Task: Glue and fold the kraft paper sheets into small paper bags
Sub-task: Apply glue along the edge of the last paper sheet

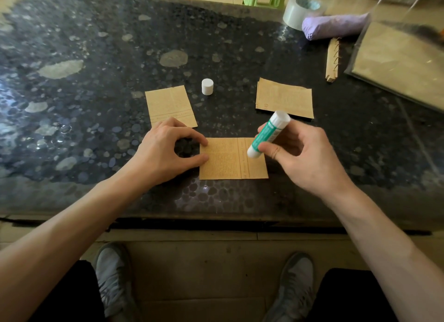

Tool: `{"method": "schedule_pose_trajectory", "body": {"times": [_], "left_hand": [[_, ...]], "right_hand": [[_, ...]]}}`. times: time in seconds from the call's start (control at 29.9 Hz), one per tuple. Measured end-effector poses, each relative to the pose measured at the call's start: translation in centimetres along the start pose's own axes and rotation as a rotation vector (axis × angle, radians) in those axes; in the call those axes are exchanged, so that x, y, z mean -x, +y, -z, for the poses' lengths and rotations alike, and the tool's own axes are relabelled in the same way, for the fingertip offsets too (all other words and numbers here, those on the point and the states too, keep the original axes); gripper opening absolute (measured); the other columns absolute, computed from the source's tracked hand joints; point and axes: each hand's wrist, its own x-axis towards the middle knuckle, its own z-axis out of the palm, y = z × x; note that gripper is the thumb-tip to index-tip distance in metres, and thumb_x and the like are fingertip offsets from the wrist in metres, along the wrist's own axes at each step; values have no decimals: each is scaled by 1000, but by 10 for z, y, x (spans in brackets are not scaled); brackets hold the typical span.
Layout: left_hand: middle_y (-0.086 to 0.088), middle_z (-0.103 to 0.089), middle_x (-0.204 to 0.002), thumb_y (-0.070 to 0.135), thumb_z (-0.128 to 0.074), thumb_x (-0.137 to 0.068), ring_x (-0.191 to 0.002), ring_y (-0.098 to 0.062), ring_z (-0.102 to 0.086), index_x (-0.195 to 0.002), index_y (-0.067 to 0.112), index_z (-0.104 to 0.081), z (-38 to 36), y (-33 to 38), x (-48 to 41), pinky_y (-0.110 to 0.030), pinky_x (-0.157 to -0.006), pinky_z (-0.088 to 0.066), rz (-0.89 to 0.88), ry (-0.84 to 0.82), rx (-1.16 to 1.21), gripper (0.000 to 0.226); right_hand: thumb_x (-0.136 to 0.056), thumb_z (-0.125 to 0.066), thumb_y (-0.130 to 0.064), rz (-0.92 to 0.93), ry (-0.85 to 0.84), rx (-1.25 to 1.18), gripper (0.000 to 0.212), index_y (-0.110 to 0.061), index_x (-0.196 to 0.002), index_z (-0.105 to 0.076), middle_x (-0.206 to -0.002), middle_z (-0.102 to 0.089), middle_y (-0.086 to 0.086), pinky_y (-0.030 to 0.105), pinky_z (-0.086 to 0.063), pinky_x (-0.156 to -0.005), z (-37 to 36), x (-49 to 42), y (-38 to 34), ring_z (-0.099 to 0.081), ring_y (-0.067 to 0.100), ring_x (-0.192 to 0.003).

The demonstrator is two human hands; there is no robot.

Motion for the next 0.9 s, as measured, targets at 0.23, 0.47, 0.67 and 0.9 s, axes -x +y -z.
{"method": "schedule_pose_trajectory", "body": {"times": [0.23, 0.47, 0.67, 0.9], "left_hand": [[8, -54, -113, 57, -72, -75, -113, -12, -46, -108, 43, -73, 1, -1, 0, -41, -102, -44, 1, -9, -6, 37], [7, -53, -115, 59, -71, -74, -114, -12, -46, -109, 42, -73, 2, 0, 0, -44, -103, -44, 7, -18, -8, 38], [7, -54, -114, 57, -72, -74, -115, -14, -48, -108, 42, -73, 2, 2, 0, -45, -102, -45, 10, -16, 1, 37], [6, -54, -114, 56, -74, -76, -115, -15, -48, -108, 42, -73, 1, 0, 0, -46, -102, -45, 5, -7, 1, 35]], "right_hand": [[-95, -75, -34, 38, -32, 165, 30, -29, -123, -68, -109, -70, -21, 26, -56, -96, -14, -3, 7, -65, -3, -109], [-87, -75, -49, 51, 45, 204, 43, -25, -123, -71, -108, -69, -19, 10, -51, -86, -21, -5, 6, -64, -6, -101], [-87, -81, -39, 35, 42, 205, 32, -24, -113, -70, -103, -72, -17, 16, -54, -84, -17, -5, 7, -67, 1, -98], [-94, -76, -20, -4, -93, 164, 28, -35, -118, -71, -114, -70, -23, 15, -49, -95, -13, -6, 5, -64, 0, -115]]}}
